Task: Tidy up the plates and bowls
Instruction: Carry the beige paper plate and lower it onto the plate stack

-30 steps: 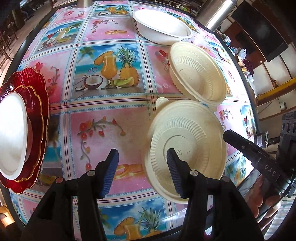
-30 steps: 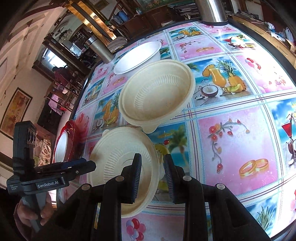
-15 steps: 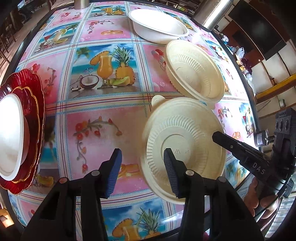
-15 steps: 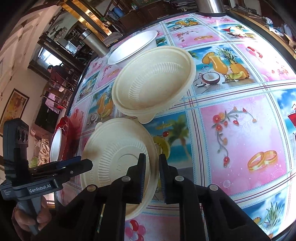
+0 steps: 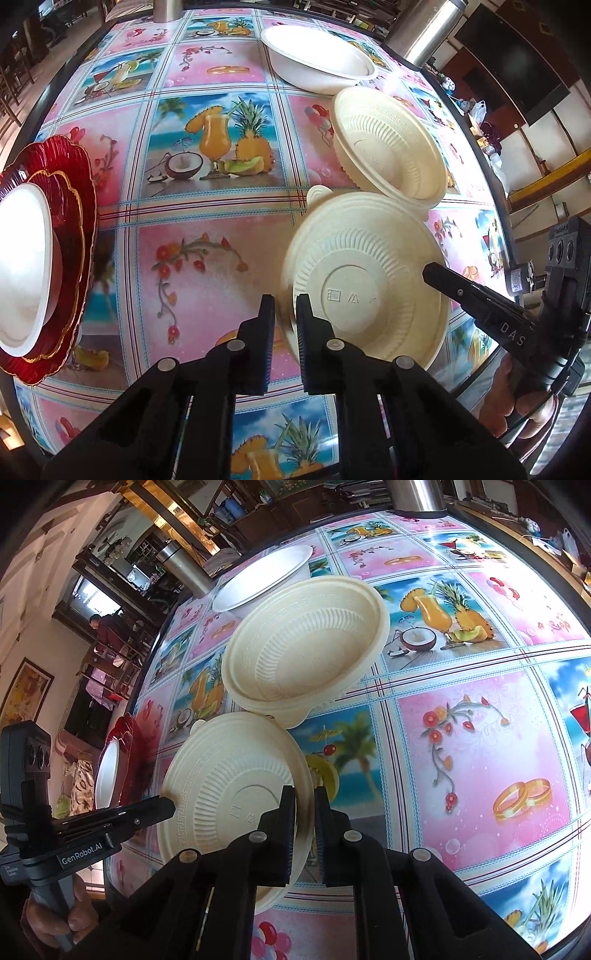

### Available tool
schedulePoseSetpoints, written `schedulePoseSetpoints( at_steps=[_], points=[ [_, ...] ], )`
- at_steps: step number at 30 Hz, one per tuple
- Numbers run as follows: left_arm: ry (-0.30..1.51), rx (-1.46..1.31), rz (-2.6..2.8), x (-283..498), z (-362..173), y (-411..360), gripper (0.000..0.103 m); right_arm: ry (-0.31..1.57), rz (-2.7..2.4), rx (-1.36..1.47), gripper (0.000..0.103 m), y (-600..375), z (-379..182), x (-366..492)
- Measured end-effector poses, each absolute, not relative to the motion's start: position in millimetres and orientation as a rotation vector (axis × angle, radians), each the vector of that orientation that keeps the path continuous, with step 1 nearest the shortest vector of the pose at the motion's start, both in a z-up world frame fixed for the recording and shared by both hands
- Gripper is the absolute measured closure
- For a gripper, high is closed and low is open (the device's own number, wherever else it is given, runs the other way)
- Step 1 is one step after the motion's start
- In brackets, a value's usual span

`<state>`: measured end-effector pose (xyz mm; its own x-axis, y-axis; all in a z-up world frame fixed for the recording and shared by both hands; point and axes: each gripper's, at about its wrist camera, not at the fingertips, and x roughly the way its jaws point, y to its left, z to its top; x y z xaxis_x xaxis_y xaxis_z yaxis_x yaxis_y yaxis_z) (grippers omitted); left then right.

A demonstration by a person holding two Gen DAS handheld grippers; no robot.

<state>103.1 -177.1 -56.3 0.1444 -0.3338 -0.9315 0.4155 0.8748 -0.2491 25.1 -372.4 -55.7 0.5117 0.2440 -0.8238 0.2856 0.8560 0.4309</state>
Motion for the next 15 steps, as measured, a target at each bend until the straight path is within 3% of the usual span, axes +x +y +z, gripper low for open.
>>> schedulePoseSetpoints(
  at_steps=[15],
  points=[
    [1.261,-0.002,-0.551,88.9,-28.4,-143.0,0.094,1.017,0.008,0.541,0.093,-353.7,-35.0,14.5]
  ],
)
